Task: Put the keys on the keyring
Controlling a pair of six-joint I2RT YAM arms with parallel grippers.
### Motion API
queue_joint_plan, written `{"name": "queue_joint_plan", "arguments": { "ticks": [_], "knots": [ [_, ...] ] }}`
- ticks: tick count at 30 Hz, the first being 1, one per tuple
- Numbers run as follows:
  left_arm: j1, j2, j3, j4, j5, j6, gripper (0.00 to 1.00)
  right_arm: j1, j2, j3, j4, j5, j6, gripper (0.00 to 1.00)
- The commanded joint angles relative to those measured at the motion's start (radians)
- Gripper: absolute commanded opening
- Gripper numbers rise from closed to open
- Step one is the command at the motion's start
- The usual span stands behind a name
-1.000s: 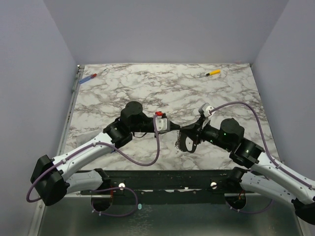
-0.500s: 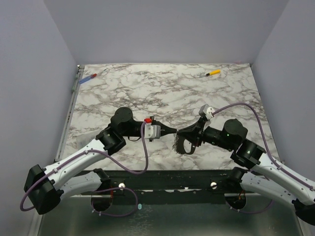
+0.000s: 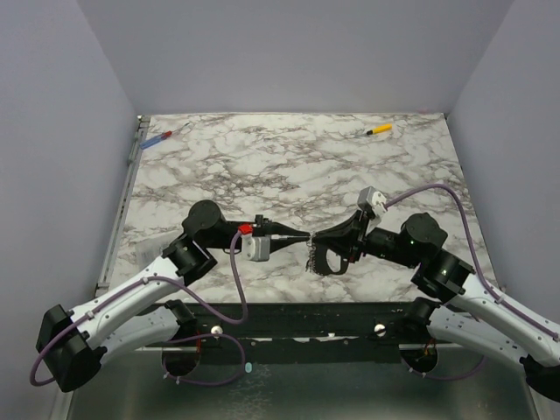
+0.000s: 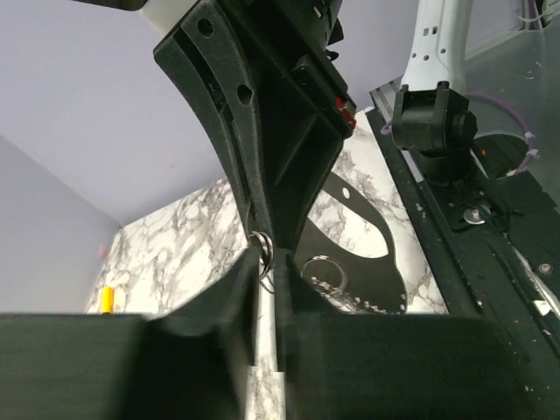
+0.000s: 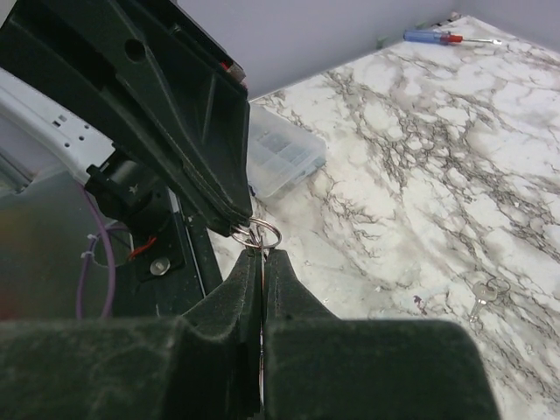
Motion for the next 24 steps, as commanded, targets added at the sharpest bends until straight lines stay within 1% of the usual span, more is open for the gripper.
{"name": "queue_joint_plan", "arguments": {
  "ticks": [1, 2, 4, 5, 8, 10, 12, 16, 19, 24],
  "knots": [
    [0.005, -0.044, -0.032, 0.013, -0.04, -0.005, 0.36, 0.001, 0.006, 0.046, -0.002, 0.045, -0.065, 0.01],
    [0.005, -0.053, -0.034, 0.012, -0.056, -0.016, 0.46, 0.001, 0.014, 0.059, -0.026, 0.072, -0.08, 0.01],
    [0.005, -0.071, -0.037, 0.005, -0.091, -0.038, 0.56, 0.001, 0.034, 0.086, -0.099, 0.134, -0.116, 0.01],
    [0.005, -0.078, -0.034, -0.005, -0.114, -0.047, 0.58, 0.001, 0.044, 0.098, -0.12, 0.157, -0.135, 0.01],
    [0.006, -0.079, -0.001, -0.071, -0.168, -0.08, 0.61, 0.001, 0.066, 0.125, -0.169, 0.202, -0.205, 0.01],
    [0.005, -0.061, 0.031, -0.115, -0.199, -0.119, 0.61, 0.001, 0.077, 0.139, -0.193, 0.231, -0.242, 0.01],
    [0.005, -0.031, 0.06, -0.151, -0.215, -0.145, 0.59, 0.001, 0.092, 0.162, -0.223, 0.266, -0.274, 0.01],
    [0.004, 0.031, 0.096, -0.16, -0.263, -0.193, 0.54, 0.013, 0.125, 0.208, -0.3, 0.313, -0.351, 0.01],
    [0.006, 0.061, 0.134, -0.187, -0.302, -0.215, 0.54, 0.031, 0.135, 0.228, -0.359, 0.361, -0.421, 0.01],
    [0.005, 0.118, 0.179, -0.23, -0.303, -0.23, 0.5, 0.07, 0.14, 0.241, -0.432, 0.414, -0.507, 0.01]
  ]
}}
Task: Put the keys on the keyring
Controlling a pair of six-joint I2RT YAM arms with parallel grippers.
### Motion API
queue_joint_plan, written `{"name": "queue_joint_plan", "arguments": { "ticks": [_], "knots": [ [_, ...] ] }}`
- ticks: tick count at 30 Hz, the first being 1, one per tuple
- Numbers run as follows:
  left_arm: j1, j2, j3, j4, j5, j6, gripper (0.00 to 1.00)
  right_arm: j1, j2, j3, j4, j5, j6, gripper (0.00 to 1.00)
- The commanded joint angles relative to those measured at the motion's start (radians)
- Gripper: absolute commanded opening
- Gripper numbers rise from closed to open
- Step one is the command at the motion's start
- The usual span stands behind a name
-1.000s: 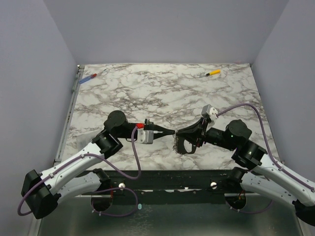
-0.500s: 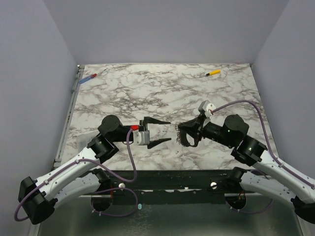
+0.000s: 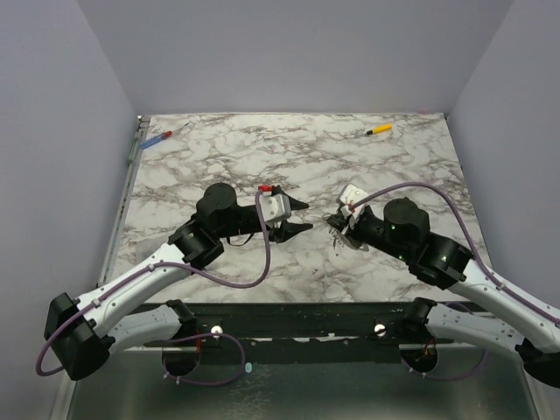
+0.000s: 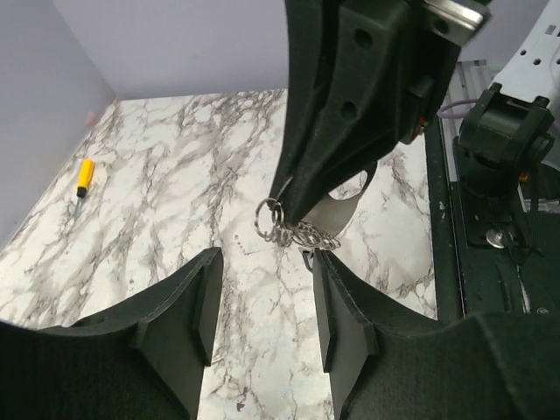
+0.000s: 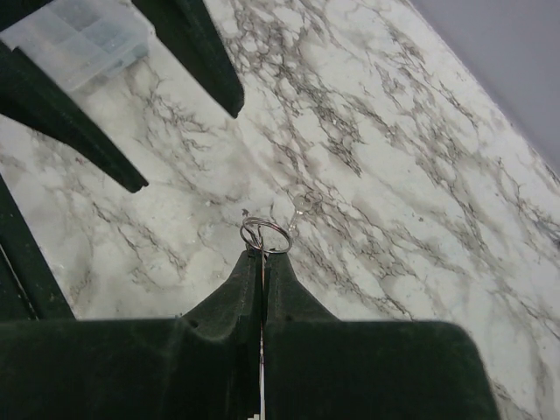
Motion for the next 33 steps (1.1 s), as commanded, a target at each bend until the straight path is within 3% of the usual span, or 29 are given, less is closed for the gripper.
{"name": "queue_joint_plan", "arguments": {
  "ticks": [1, 14, 19, 33],
  "knots": [
    [0.004, 0.045, 0.057, -0.042, -0.024, -0.043, 0.5, 0.04, 0.007, 0.041, -0.107, 0.082, -0.121, 0.01],
    [-0.006, 0.112, 0.024, 0.017, 0.155, -0.021, 0.47, 0.092, 0.033, 0.058, -0.12, 0.079, -0.144, 0.01],
    [-0.006, 0.139, 0.028, 0.024, 0.163, -0.045, 0.39, 0.1, 0.038, 0.063, -0.122, 0.083, -0.147, 0.01],
    [-0.008, 0.183, 0.032, 0.055, 0.156, -0.062, 0.36, 0.119, 0.036, 0.056, -0.117, 0.083, -0.141, 0.01]
  ]
}}
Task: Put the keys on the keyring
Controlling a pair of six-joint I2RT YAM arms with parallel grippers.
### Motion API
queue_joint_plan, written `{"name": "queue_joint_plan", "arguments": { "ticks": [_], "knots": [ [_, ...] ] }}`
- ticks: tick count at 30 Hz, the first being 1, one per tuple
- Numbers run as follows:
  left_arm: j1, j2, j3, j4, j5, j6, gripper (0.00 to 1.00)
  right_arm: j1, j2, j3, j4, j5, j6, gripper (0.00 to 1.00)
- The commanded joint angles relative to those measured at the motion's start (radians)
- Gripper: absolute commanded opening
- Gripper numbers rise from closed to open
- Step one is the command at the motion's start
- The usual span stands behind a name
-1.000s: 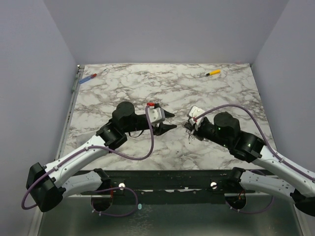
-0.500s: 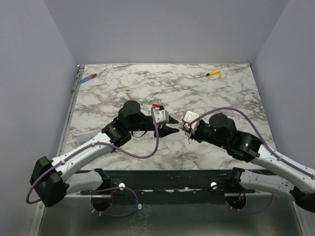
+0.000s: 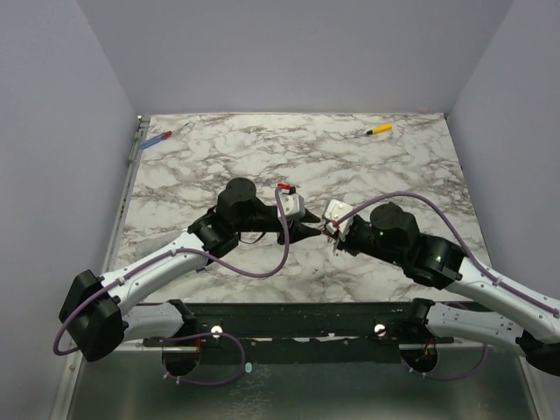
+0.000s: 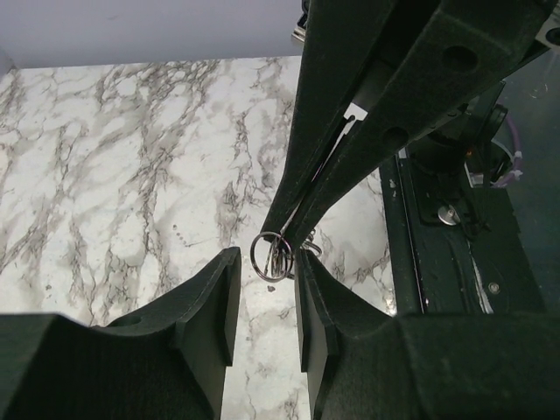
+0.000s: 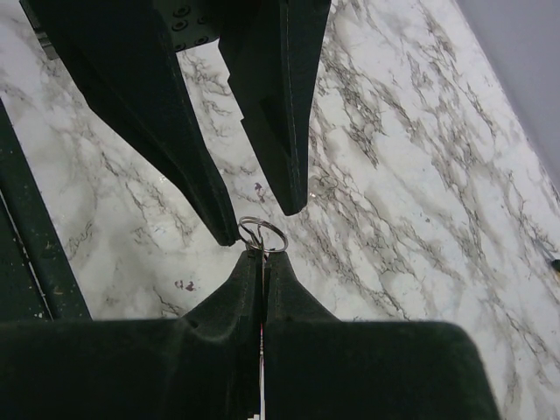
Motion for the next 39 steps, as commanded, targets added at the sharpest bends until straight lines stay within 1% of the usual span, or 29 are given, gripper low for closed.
{"name": "queue_joint_plan", "arguments": {
  "ticks": [1, 7, 14, 16, 19, 29, 34, 39],
  "knots": [
    [-0.006, 0.014, -0.002, 0.038, 0.035, -0.012, 0.35, 0.011, -0.006, 0.025, 0.004, 0.025, -0.013, 0.01],
    [-0.009, 0.028, -0.008, 0.038, 0.042, -0.014, 0.31, 0.014, -0.004, 0.025, 0.008, 0.029, -0.015, 0.01],
    [-0.011, 0.036, -0.009, 0.038, 0.049, -0.012, 0.19, 0.019, -0.002, 0.019, 0.012, 0.032, -0.011, 0.01],
    [-0.011, 0.037, -0.009, 0.038, 0.06, -0.005, 0.13, 0.02, -0.001, 0.019, 0.012, 0.033, -0.01, 0.01],
    [-0.011, 0.034, -0.012, 0.038, 0.074, 0.005, 0.0, 0.02, -0.002, 0.018, 0.011, 0.037, -0.009, 0.01],
    [-0.011, -0.041, -0.058, 0.038, 0.125, 0.101, 0.0, 0.021, -0.042, -0.007, 0.051, 0.066, 0.007, 0.01],
    [-0.011, -0.097, -0.089, 0.021, 0.184, 0.191, 0.0, 0.021, -0.073, -0.028, 0.083, 0.021, 0.041, 0.03],
    [-0.01, -0.161, -0.112, -0.012, 0.207, 0.265, 0.0, 0.021, -0.063, -0.009, 0.056, -0.041, 0.073, 0.06]
  ]
}}
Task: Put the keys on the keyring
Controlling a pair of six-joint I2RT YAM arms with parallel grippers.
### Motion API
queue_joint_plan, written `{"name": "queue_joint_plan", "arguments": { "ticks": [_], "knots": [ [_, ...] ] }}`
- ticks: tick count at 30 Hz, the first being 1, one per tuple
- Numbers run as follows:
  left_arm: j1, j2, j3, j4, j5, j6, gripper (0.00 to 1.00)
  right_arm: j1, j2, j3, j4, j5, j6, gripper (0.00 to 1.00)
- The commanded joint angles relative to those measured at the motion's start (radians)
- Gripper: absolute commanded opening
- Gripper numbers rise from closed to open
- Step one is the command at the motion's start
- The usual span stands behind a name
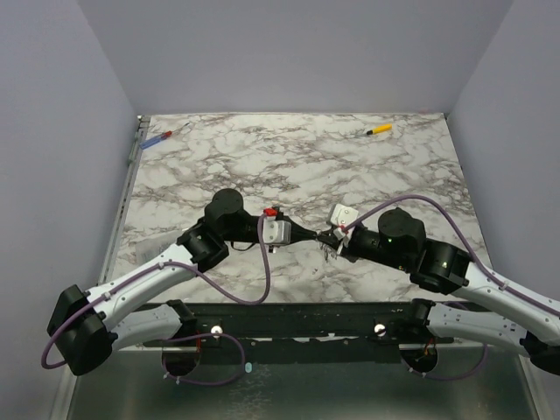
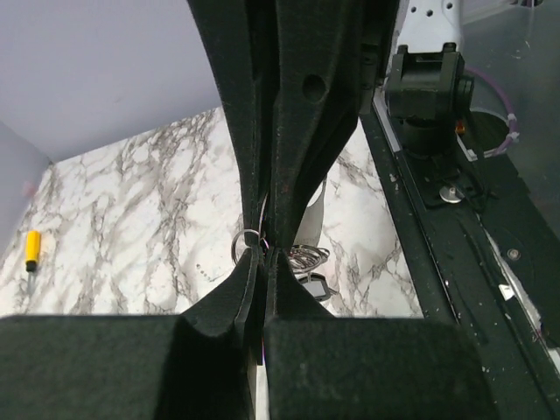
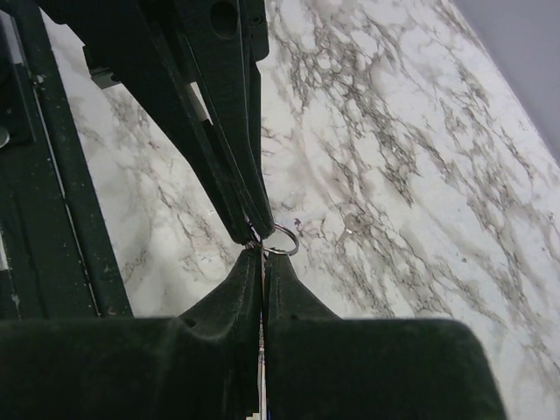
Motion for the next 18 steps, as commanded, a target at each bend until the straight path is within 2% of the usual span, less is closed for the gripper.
{"name": "queue_joint_plan", "arguments": {
  "ticks": [1, 8, 10, 16, 18],
  "knots": [
    [-0.003, -0.07, -0.028, -0.084, 0.105, 0.095, 0.0, -0.01, -0.008, 0.016, -0.004, 0.004, 0.026, 0.06],
    [-0.003, -0.088, 0.015, -0.229, 0.112, 0.161, 0.0, -0.01, 0.042, 0.054, -0.086, -0.056, 0.062, 0.11],
    [-0.003, -0.091, 0.031, -0.267, 0.11, 0.171, 0.0, -0.011, 0.062, 0.072, -0.118, -0.044, 0.074, 0.15],
    [-0.003, -0.074, 0.073, -0.36, 0.108, 0.151, 0.0, -0.011, 0.114, 0.093, -0.158, 0.067, 0.101, 0.46],
    [-0.003, -0.062, 0.089, -0.39, 0.099, 0.139, 0.0, -0.011, 0.12, 0.088, -0.148, 0.088, 0.107, 0.54]
  ]
}}
